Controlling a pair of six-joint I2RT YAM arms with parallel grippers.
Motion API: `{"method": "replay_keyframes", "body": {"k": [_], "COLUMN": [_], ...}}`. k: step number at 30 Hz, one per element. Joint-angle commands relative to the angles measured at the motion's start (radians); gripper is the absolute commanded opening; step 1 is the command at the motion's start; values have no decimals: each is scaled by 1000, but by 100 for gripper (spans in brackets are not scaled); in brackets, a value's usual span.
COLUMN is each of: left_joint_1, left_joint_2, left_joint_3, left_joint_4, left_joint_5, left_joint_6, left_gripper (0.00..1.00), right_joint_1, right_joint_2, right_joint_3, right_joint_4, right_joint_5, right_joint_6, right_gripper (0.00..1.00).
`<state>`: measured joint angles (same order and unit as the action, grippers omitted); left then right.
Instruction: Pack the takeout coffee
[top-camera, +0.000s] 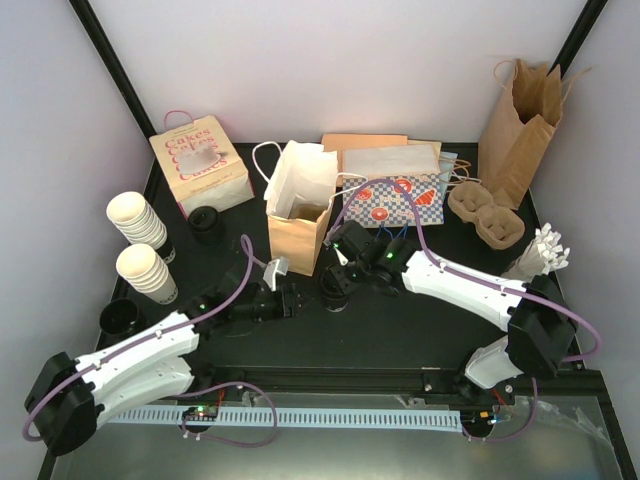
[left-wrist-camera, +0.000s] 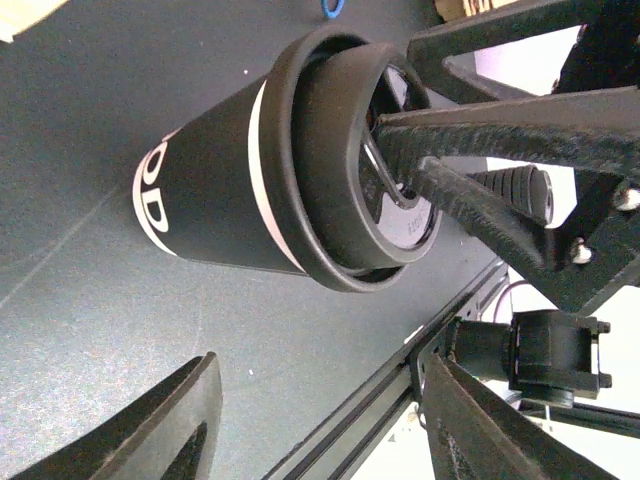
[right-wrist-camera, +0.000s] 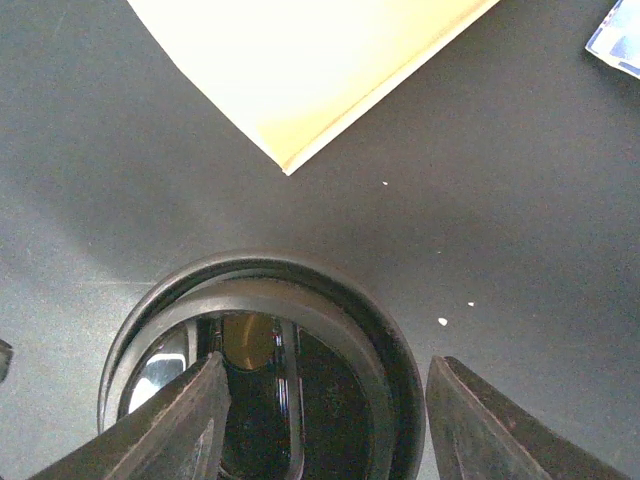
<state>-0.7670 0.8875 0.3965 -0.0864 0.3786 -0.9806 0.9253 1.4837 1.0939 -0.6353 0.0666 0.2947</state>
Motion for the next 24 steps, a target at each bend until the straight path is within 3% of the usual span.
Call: {"method": "replay_keyframes", "body": {"k": [1, 7, 14, 24], "left_joint_1": [3, -9, -84, -160], "left_joint_2": [-42, -68, 6, 183], "left_joint_3": [78, 170, 312, 476], "left_joint_4": [-139, -302, -422, -497], "left_joint_5": [-64, -161, -291, -394], "left_joint_6": [88, 238, 382, 494], "left_gripper": [60, 82, 98, 99], "right_joint_1": [5, 4, 4, -42], "right_joint_2": [-17, -40, -98, -220], "right_joint_3": [15, 40, 42, -20], "right_joint_4": [-63, -63, -54, -43], "right_joint_5": [11, -1, 24, 85], "right_joint_6": [1, 1, 15, 59], "right_gripper": [58, 59, 69, 70]}}
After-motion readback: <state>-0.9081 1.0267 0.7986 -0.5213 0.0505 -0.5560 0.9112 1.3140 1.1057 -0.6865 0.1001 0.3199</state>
